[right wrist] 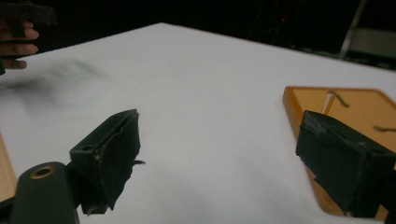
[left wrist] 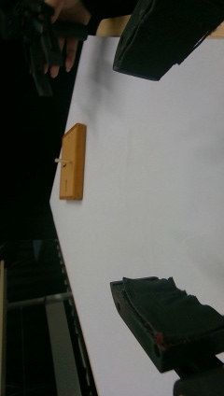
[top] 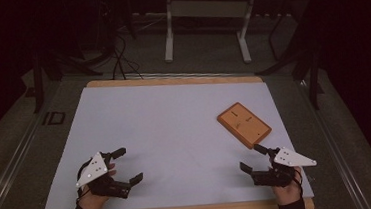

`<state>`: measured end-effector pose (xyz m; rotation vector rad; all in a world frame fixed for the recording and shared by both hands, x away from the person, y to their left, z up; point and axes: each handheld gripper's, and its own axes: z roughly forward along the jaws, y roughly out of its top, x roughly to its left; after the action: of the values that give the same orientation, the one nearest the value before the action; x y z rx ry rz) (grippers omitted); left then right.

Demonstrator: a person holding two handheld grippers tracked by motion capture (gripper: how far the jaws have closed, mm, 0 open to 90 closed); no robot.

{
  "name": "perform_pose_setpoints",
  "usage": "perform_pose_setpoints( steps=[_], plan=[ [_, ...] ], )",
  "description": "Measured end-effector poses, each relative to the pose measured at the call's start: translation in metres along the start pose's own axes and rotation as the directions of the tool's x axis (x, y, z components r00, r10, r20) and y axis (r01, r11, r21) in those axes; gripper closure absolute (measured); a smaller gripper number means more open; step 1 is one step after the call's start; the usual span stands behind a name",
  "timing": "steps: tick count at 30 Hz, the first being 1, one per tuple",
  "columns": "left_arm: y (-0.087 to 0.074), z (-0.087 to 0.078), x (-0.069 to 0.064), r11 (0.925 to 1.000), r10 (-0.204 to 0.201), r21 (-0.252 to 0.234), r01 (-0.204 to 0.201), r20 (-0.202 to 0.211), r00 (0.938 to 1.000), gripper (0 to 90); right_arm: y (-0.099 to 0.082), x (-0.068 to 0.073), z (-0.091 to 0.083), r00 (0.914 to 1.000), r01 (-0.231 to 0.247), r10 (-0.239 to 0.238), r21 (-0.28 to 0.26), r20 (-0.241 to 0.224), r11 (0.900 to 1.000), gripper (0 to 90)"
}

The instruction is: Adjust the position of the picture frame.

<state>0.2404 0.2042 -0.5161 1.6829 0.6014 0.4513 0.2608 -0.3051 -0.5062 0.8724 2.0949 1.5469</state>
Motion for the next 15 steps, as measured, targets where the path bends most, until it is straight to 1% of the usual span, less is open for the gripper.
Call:
perform_pose_setpoints(
  steps=[3,5,6,7,8,9,10,11,13,14,15],
  plan=[
    [-0.0004,0.0009,0.0002,1.0,-0.003,0.003,0.003,0.002,1.0,0.0,-0.0007,-0.0009,0.0025,1.0,-0.002,0.002,0.028,-0.006,0.9996,13.4],
    [-0.0007,0.0009,0.0009,1.0,-0.009,0.002,0.009,0.002,1.0,0.0,-0.0005,-0.0001,0.0032,1.0,0.003,-0.003,0.034,0.0,0.9994,13.5],
    [-0.0007,0.0009,0.0009,1.0,-0.009,0.002,0.009,0.002,1.0,0.0,-0.0003,0.0008,0.0035,0.9998,0.013,-0.013,0.034,0.015,0.9993,13.5],
    [-0.001,0.0005,0.0021,0.9998,-0.021,-0.002,0.021,0.0,0.9998,0.0,0.0003,0.0018,0.0035,0.9997,0.019,-0.02,0.028,0.014,0.9994,13.4],
    [-0.0009,0.0004,0.002,0.9997,-0.022,-0.003,0.022,0.002,0.9997,0.0,0.0006,0.0025,0.0032,0.9995,0.025,-0.026,0.022,0.021,0.9994,13.3],
    [-0.0007,0.0004,0.0017,0.9997,-0.022,-0.004,0.022,0.003,0.9997,0.0,0.0008,0.0026,0.0033,0.9995,0.024,-0.025,0.022,0.018,0.9995,12.4],
    [-0.0005,0.0006,0.0012,0.9998,-0.022,-0.005,0.022,0.004,0.9998,0.0,0.0009,0.0032,0.0037,0.9992,0.03,-0.031,0.025,0.027,0.9992,12.3],
    [-0.0004,0.001,0.0008,0.9998,-0.02,-0.005,0.02,0.007,0.9998,0.0,0.0012,0.0042,0.004,0.9981,0.041,-0.042,0.025,0.046,0.9989,12.0],
    [0.0,0.0021,-0.0004,0.9998,-0.018,-0.003,0.018,0.015,0.9997,0.0,0.0031,0.0051,0.0053,0.9974,0.055,-0.056,0.03,0.044,0.998,12.0],
    [0.0003,0.0026,-0.001,0.9998,-0.017,-0.001,0.017,0.018,0.9997,0.0,0.0043,0.0067,0.0053,0.9957,0.069,-0.071,0.027,0.06,0.9972,12.0],
    [0.0006,0.0029,-0.0014,0.9998,-0.017,0.0,0.017,0.02,0.9996,0.0,0.0059,0.008,0.0055,0.995,0.077,-0.079,0.03,0.062,0.9966,11.9]
  ],
)
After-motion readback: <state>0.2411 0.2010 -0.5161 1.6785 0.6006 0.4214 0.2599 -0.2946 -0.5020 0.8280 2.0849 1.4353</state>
